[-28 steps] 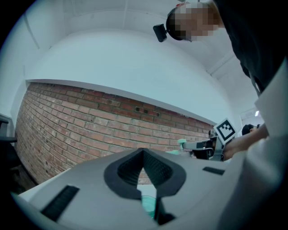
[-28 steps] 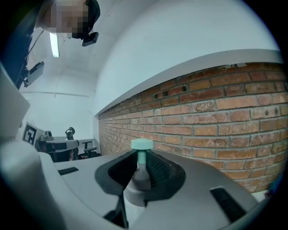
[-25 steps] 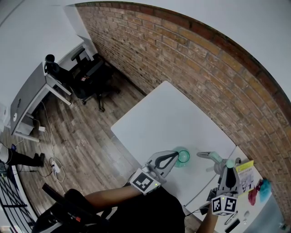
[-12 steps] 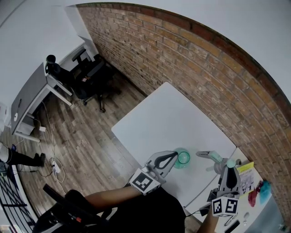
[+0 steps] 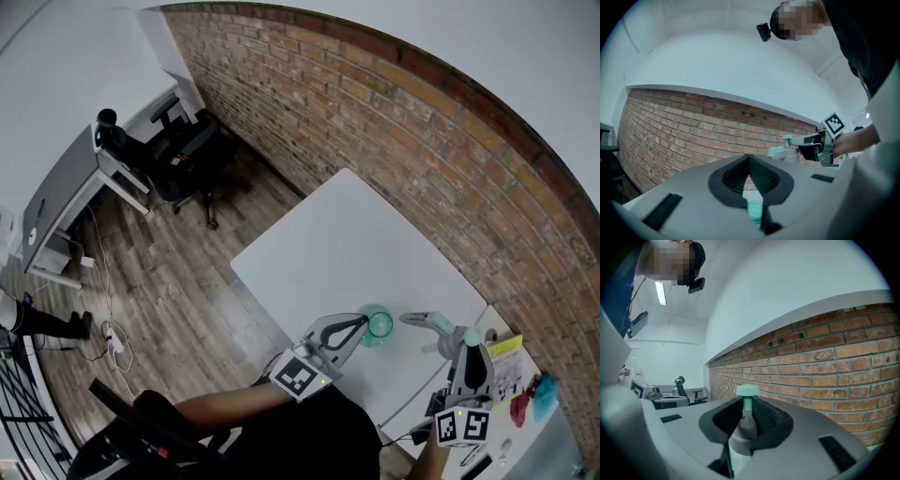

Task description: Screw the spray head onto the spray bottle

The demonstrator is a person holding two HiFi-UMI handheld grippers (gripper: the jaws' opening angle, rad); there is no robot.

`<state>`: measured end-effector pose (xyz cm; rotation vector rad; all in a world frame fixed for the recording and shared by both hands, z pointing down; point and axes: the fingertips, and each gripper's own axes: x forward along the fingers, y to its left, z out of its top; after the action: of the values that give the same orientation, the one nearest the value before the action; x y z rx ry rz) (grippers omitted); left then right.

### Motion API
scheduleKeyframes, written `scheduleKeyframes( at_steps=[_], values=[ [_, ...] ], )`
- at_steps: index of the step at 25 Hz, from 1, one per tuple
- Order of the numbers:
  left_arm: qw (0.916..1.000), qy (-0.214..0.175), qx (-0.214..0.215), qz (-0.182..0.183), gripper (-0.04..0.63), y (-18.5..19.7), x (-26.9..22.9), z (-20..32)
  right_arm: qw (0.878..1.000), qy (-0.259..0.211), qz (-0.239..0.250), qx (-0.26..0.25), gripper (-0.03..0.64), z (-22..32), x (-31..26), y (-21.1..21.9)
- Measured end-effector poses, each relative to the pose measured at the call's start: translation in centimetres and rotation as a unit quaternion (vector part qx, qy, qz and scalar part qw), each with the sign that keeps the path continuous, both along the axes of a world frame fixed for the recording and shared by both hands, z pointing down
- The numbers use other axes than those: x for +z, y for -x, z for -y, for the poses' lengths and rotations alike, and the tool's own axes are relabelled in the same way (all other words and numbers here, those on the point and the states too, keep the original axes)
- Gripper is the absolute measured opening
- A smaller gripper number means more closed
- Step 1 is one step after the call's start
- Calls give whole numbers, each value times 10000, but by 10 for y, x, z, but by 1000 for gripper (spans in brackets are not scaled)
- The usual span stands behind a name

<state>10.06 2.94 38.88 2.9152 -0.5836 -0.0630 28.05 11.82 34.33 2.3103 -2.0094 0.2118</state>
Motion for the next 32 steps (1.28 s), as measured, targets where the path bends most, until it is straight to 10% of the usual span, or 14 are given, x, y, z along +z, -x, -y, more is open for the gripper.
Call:
scheduleKeyframes(
  at_steps=[32],
  values=[
    [9995, 312, -85, 31, 2, 1, 12, 12, 9979, -474, -132, -423, 64, 29, -46, 27]
  ],
)
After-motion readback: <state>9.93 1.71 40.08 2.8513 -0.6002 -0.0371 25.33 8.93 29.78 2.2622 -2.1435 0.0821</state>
